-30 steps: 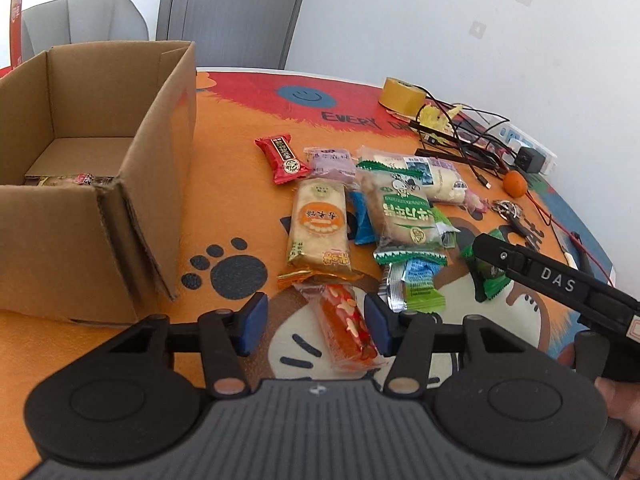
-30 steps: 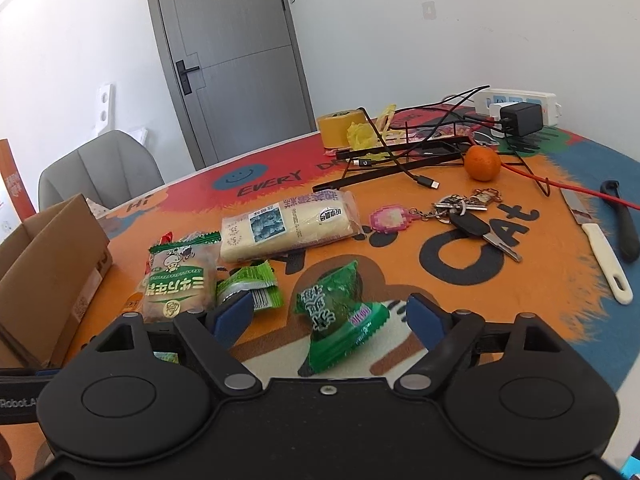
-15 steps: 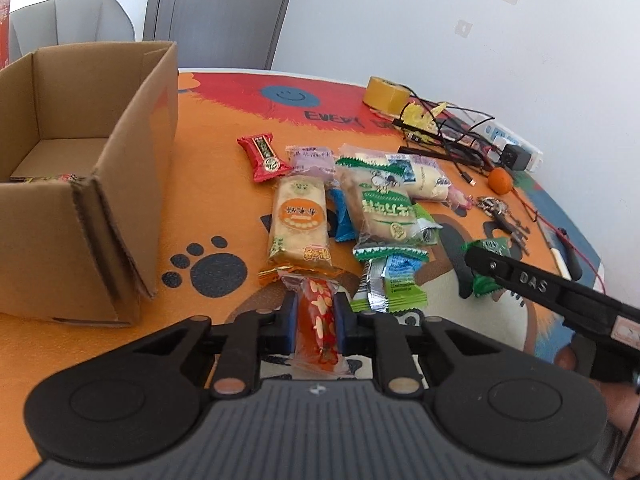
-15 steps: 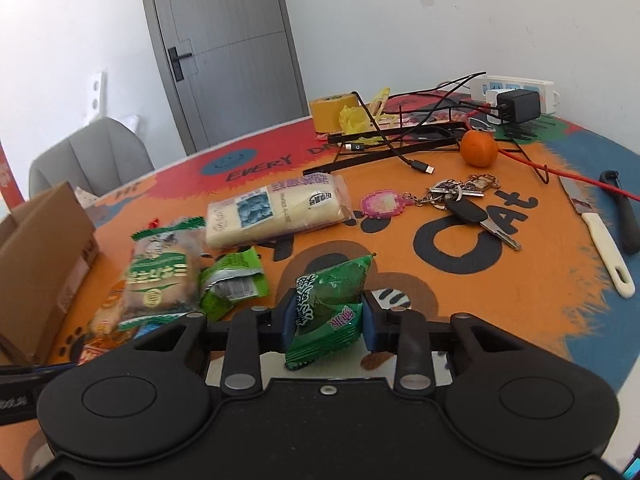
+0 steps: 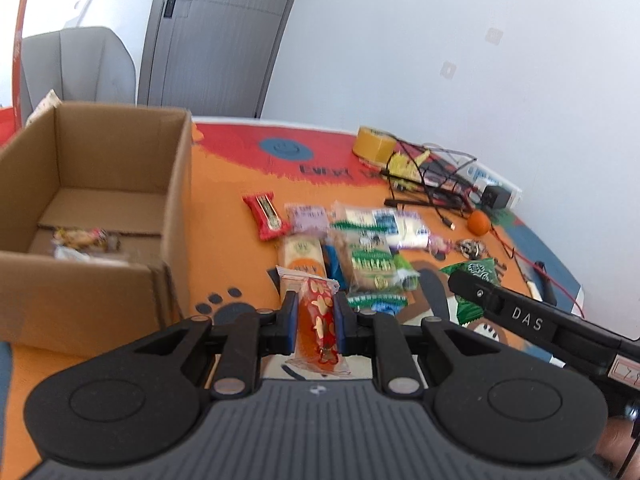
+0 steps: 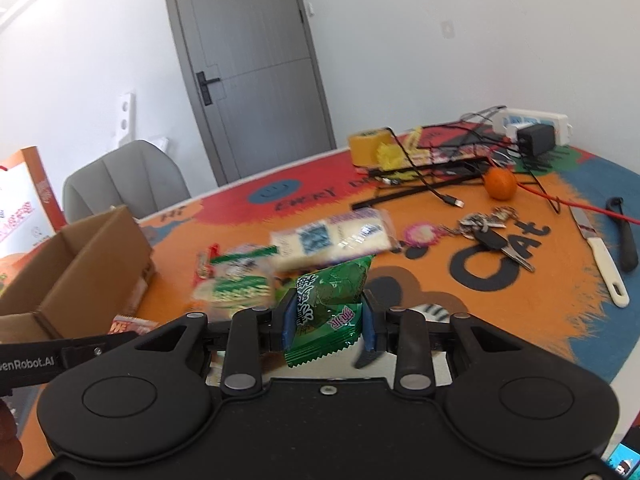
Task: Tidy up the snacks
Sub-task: 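Carry both packs into the cardboard box and open both tools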
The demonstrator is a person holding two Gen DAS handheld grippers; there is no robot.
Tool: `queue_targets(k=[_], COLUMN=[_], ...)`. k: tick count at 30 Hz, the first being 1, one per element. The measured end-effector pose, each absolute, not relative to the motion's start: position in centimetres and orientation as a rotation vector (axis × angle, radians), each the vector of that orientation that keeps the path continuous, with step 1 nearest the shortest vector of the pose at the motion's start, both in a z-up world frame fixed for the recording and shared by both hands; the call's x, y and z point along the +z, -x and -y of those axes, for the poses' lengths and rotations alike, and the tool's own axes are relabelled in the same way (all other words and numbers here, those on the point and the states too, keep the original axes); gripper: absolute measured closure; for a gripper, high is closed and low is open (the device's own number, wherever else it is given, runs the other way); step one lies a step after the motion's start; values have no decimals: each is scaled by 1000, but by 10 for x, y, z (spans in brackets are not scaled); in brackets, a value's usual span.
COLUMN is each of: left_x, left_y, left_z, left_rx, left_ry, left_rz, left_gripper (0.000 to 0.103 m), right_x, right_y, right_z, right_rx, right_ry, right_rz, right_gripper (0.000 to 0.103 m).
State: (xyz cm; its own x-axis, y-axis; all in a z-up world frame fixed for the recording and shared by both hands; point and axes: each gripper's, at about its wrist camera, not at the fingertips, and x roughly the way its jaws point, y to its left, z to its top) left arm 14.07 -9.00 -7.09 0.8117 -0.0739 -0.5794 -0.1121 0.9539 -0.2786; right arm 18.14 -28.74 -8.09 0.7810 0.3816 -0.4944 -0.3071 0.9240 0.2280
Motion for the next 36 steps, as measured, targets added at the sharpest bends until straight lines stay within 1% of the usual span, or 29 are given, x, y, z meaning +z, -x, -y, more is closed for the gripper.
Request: queue_targets(k=[12, 17, 28, 36], left_x=[-20, -7, -12, -22], left_y=[-122, -118, -109, -105], left_z=[48, 25, -32, -55], left_rx=[78, 110, 225, 273], left_ry=[306, 323, 371, 398], left_rz=[-501, -466, -460, -478], left_gripper=[86, 86, 86, 86], right_x=[-45, -29, -19, -17], right_y=[-167, -164, -158, -158], right_z=[242, 221, 171, 139], right_rx=[485, 534, 630, 682], right_ry=[-165, -160, -142, -114], right_rz=[-481, -449, -445, -456], right_gripper=[71, 71, 71, 71])
